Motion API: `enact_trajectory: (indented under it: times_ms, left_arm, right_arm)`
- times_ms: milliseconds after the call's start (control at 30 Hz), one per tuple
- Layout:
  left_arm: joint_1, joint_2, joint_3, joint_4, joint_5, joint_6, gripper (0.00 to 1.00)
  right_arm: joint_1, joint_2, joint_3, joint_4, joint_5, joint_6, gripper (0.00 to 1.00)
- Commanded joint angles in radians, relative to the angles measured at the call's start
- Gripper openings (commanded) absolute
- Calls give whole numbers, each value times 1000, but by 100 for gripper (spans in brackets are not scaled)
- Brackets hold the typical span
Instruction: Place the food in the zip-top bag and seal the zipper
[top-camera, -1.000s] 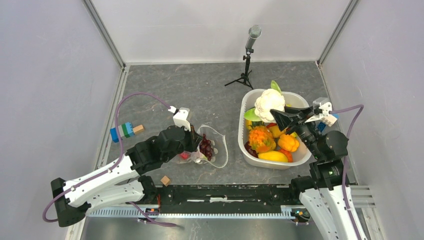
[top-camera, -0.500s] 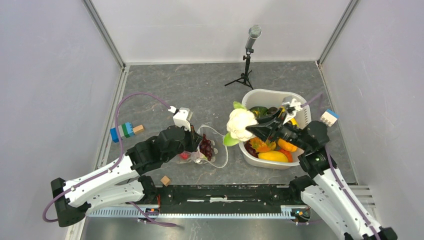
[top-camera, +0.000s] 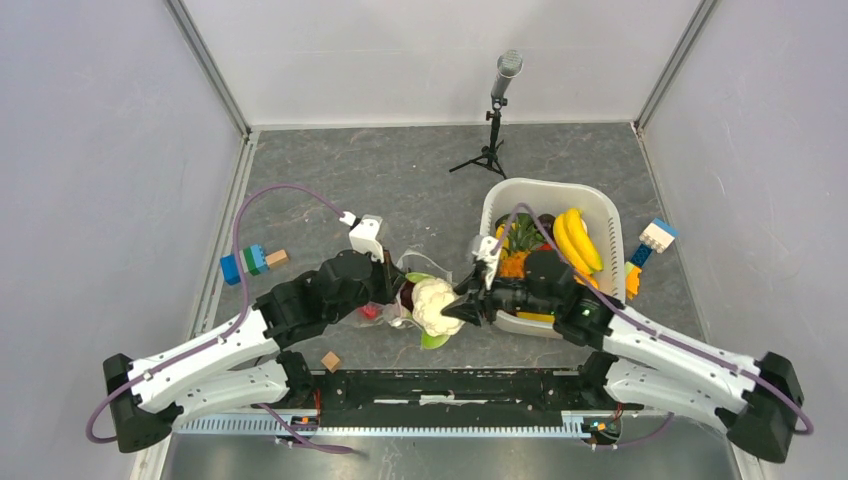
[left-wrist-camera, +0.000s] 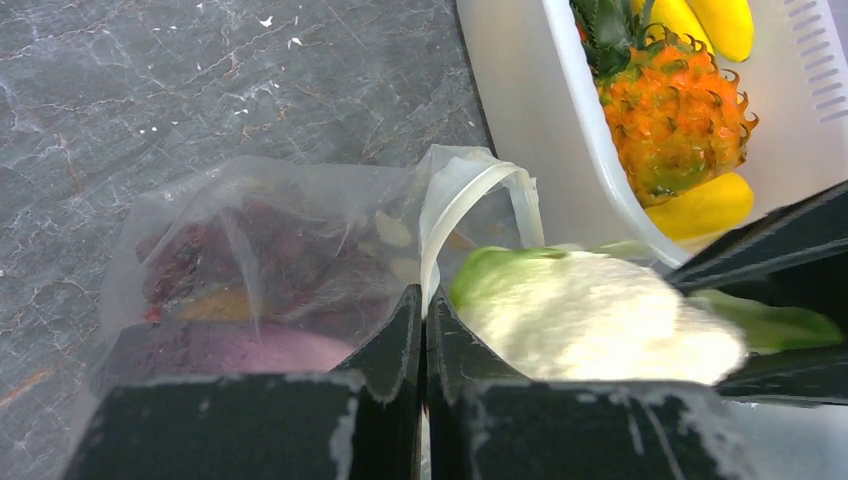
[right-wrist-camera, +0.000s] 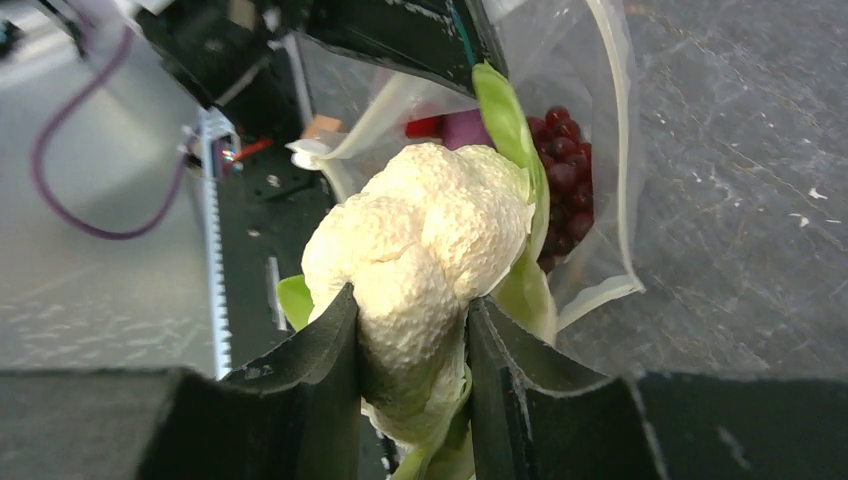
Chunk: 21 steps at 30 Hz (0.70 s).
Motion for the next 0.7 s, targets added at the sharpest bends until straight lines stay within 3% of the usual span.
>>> enact_trajectory:
  times_ms: [0,200,467,667]
  left_arm:
    - [4,4,46,20,7,4,3]
    - [4,-24,26,32,69,42,3]
    - [4,7,47,70,172,66,2]
    - [4,33,93,55,209,68,2]
  right_arm:
    - [67,95,98,-13,200,-146,13]
    - [81,144,105,51,329,-241,10]
    - [127,256,172,109,163,-174,12]
    - [179,317,165,107,311,-156,13]
